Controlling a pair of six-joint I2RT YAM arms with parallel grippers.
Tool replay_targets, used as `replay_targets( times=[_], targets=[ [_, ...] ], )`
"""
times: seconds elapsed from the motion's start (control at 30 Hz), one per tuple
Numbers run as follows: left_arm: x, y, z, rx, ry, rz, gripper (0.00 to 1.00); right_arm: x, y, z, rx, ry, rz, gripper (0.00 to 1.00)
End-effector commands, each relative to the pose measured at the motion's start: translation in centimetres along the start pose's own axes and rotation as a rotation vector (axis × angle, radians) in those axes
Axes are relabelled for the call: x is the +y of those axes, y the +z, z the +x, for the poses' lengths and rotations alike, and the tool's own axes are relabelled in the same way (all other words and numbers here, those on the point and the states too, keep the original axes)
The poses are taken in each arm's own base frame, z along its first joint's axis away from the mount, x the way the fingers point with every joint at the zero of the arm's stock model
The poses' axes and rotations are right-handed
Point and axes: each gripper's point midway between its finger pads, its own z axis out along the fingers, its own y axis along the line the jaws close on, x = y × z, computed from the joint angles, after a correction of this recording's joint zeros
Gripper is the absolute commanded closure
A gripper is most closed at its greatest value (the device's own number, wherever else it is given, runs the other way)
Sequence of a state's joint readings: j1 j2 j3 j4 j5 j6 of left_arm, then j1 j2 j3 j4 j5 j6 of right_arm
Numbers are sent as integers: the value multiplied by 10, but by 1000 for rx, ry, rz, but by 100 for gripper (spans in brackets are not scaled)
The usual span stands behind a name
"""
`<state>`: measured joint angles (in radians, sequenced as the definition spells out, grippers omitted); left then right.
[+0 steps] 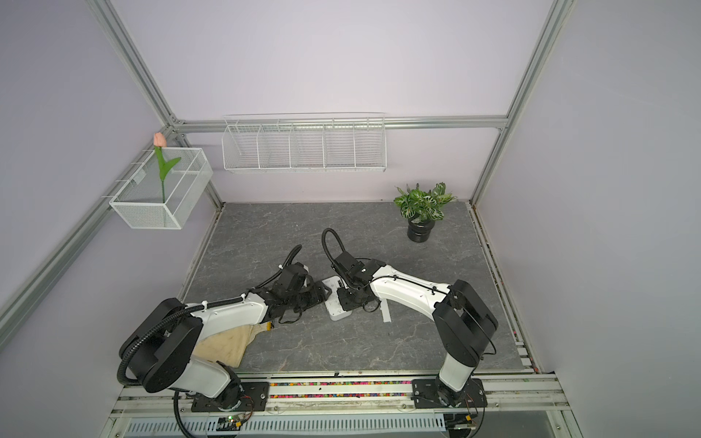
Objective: Insert the battery into the alarm
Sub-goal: Install the battery in the alarm.
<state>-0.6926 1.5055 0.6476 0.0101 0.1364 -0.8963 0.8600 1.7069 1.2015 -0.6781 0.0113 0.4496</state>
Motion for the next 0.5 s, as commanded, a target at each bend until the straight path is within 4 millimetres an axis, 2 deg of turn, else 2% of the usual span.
replay_targets(
  times=[0.0, 0.47],
  targets=[
    [4, 5, 5, 22, 14, -26, 26, -3, 9, 4, 20, 5, 23, 81],
    [4, 8, 13, 47, 21, -27, 29, -2, 15, -2, 18, 6, 34, 84]
  ],
)
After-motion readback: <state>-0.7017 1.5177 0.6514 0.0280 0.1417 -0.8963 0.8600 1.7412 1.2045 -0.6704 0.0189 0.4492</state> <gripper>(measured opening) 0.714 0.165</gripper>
